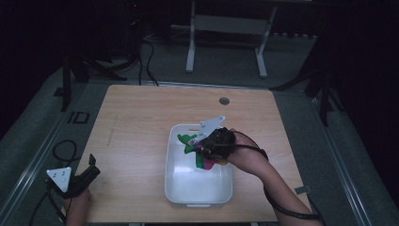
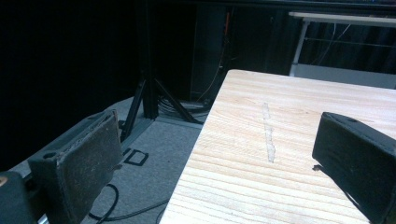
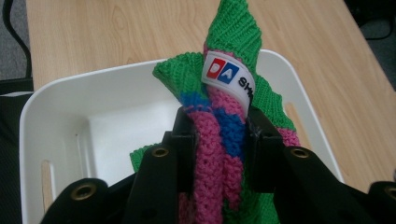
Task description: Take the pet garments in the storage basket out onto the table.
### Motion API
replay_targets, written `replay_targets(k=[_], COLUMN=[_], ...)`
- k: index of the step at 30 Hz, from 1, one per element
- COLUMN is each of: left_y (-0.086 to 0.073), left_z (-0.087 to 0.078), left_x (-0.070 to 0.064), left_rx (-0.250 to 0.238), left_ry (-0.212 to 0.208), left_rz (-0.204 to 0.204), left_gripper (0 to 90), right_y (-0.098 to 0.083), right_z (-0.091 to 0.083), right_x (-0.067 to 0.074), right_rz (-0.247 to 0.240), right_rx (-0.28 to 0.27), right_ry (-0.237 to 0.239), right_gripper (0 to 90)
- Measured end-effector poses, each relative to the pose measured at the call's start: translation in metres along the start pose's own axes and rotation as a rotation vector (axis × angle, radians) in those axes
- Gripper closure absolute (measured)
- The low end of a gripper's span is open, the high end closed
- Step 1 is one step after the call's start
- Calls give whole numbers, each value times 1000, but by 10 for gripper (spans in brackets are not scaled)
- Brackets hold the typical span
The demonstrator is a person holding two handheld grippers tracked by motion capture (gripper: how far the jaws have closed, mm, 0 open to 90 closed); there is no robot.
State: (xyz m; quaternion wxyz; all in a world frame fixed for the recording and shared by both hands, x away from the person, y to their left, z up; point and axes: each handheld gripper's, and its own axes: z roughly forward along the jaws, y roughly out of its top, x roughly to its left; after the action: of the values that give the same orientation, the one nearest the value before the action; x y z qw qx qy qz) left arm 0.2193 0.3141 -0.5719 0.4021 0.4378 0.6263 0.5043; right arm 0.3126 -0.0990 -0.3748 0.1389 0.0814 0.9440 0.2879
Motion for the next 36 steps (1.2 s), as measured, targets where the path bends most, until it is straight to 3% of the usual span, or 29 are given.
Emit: replay_targets(k=[11, 23, 36], left_y=[0, 0, 0], left_z=[0, 0, 0], left_x=[0, 0, 0], left_rx=[0, -1, 0], left_ry=[2, 4, 5], left_rz=[1, 1, 1], left_gripper=[18, 19, 19], right_y=[-22, -74, -117], right_z=[-29, -61, -87], right_x=[-21, -50, -65], right_rz=[58, 156, 252], right_rx=[-9, 10, 8], right_ry=[-71, -155, -219], right_gripper=[692, 691, 690])
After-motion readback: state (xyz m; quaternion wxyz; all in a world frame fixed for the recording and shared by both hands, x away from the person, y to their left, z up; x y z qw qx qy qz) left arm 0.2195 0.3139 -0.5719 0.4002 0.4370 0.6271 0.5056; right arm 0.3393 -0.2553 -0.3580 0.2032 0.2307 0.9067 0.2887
